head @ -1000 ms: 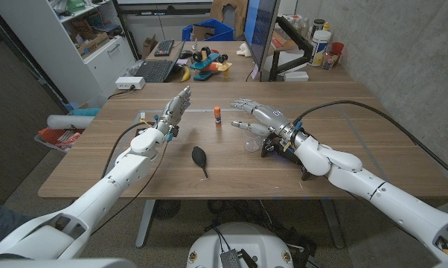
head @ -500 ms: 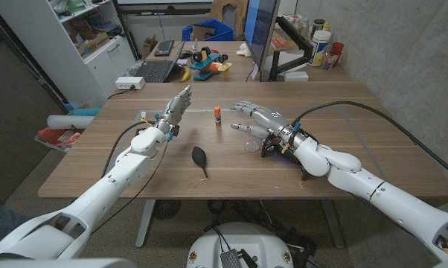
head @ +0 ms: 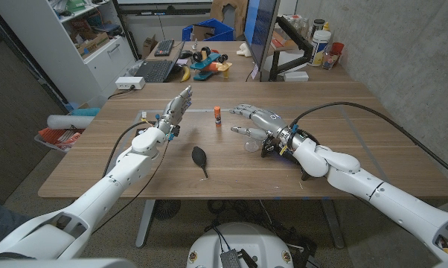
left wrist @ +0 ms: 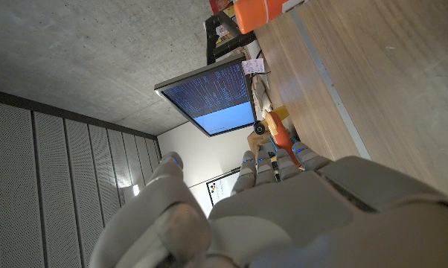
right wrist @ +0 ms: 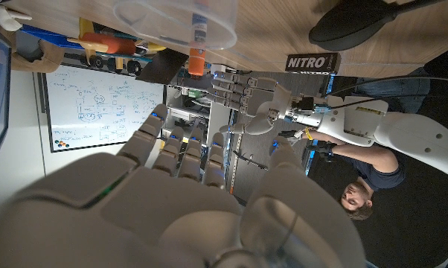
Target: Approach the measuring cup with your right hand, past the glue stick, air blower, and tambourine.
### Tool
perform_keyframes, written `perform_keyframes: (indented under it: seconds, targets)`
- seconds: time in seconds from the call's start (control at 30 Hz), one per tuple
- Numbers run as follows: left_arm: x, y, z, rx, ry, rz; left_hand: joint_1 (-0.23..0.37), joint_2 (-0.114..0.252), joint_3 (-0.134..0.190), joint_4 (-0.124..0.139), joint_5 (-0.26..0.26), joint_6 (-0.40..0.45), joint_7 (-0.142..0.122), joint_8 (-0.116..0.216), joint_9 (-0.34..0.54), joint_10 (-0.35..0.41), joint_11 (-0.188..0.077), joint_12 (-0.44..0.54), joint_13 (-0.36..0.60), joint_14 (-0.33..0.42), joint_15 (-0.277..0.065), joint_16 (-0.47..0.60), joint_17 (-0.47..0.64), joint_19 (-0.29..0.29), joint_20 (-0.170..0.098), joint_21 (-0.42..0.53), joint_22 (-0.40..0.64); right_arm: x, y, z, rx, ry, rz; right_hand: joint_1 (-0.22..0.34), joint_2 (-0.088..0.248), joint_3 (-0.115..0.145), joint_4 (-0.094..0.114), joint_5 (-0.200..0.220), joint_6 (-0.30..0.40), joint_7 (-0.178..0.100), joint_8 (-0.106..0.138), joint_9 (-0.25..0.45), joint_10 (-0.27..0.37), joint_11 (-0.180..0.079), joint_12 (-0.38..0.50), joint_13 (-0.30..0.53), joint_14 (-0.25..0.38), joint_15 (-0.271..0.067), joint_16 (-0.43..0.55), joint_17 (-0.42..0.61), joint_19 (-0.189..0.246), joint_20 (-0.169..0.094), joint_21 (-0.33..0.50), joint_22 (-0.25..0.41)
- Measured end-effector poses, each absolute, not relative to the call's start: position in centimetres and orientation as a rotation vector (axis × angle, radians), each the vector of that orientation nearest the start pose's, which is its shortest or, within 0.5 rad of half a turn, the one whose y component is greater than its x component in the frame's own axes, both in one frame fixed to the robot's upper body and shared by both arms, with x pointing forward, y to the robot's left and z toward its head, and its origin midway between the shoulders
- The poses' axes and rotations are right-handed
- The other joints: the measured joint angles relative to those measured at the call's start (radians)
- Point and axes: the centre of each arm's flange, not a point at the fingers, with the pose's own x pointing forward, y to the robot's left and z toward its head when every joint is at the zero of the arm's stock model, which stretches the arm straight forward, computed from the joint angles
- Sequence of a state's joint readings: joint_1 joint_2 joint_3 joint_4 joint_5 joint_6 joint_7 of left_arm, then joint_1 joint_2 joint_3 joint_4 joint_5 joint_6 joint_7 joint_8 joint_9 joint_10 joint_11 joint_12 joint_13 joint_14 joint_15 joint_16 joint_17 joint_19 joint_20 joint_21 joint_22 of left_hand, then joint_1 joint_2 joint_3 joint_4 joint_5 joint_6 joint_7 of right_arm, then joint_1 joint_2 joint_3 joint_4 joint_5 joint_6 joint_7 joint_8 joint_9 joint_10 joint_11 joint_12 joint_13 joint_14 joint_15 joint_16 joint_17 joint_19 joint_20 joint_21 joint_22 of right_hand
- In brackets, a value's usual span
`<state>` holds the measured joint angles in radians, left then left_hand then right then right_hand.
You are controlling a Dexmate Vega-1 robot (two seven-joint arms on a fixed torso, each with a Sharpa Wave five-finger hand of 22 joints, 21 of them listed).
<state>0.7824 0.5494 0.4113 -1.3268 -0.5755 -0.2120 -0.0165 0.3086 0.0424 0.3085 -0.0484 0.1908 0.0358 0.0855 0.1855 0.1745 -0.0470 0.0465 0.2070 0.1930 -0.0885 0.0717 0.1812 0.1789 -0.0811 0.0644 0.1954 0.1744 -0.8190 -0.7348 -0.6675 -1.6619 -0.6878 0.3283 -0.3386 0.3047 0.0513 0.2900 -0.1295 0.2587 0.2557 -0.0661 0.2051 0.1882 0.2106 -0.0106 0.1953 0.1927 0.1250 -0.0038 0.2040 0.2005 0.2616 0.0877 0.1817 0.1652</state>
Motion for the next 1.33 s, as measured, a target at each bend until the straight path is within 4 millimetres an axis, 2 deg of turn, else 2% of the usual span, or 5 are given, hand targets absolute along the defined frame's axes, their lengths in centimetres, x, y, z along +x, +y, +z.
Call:
perform_keyframes:
  seconds: [1.33]
  targets:
    - [66.18, 27.76, -0.83, 0.083, -0.561, -0.226, -0.001, 0.01, 0.0, 0.0, 0.0, 0.0, 0.0, 0.0, 0.0, 0.0, 0.0, 0.0, 0.0, -0.007, 0.003, 0.0, 0.0, -0.005, -0.005, 0.0, 0.0, 56.31, -13.46, -3.97, -1.384, -1.14, 0.228, 0.0, 0.0, 0.0, 0.0, 0.004, 0.004, -0.004, 0.0, 0.005, 0.0, 0.0, 0.0, 0.0, 0.006, -0.006, 0.0, 0.0, 0.0, 0.0, 0.0, 0.0]
